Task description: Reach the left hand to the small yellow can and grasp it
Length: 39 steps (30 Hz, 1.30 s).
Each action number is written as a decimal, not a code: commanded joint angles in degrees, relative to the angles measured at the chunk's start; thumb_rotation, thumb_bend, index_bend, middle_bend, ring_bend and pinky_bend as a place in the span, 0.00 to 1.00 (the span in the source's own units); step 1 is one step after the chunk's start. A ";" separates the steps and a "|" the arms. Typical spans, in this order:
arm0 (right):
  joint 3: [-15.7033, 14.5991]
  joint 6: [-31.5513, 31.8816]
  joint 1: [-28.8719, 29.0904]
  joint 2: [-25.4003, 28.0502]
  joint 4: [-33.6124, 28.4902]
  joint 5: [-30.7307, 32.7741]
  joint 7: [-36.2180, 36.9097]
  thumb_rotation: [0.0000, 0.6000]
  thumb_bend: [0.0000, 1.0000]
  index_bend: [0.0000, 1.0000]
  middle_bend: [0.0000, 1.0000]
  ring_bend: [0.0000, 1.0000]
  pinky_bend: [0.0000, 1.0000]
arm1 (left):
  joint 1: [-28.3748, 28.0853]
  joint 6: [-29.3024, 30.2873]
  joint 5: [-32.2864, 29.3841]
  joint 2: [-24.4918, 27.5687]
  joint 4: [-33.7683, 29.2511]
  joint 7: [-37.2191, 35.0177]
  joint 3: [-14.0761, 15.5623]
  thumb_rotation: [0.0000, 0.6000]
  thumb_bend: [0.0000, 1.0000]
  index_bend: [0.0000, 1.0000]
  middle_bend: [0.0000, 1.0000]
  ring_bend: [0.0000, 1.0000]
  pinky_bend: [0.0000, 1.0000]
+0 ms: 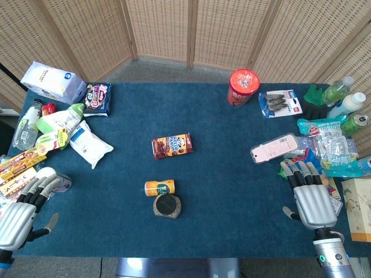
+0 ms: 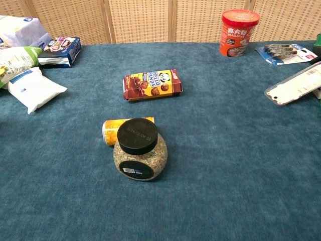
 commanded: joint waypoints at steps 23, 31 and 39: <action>-1.37 -0.71 -5.35 1.66 1.21 -6.22 9.35 1.00 0.13 0.00 0.00 0.00 0.11 | -8.35 -12.69 -4.34 -1.82 0.44 -0.31 -2.94 1.00 0.42 0.00 0.00 0.00 0.00; -1.51 -0.75 -6.55 2.94 1.40 -7.85 11.45 1.00 0.13 0.00 0.00 0.00 0.11 | -14.42 -20.69 -10.76 -12.08 3.32 11.95 -7.19 1.00 0.36 0.00 0.00 0.00 0.00; -1.71 0.72 -8.56 4.83 1.88 -9.39 14.37 1.00 0.14 0.00 0.00 0.00 0.11 | -20.29 -27.26 -15.23 -22.43 8.58 17.68 -9.42 1.00 0.36 0.00 0.00 0.00 0.00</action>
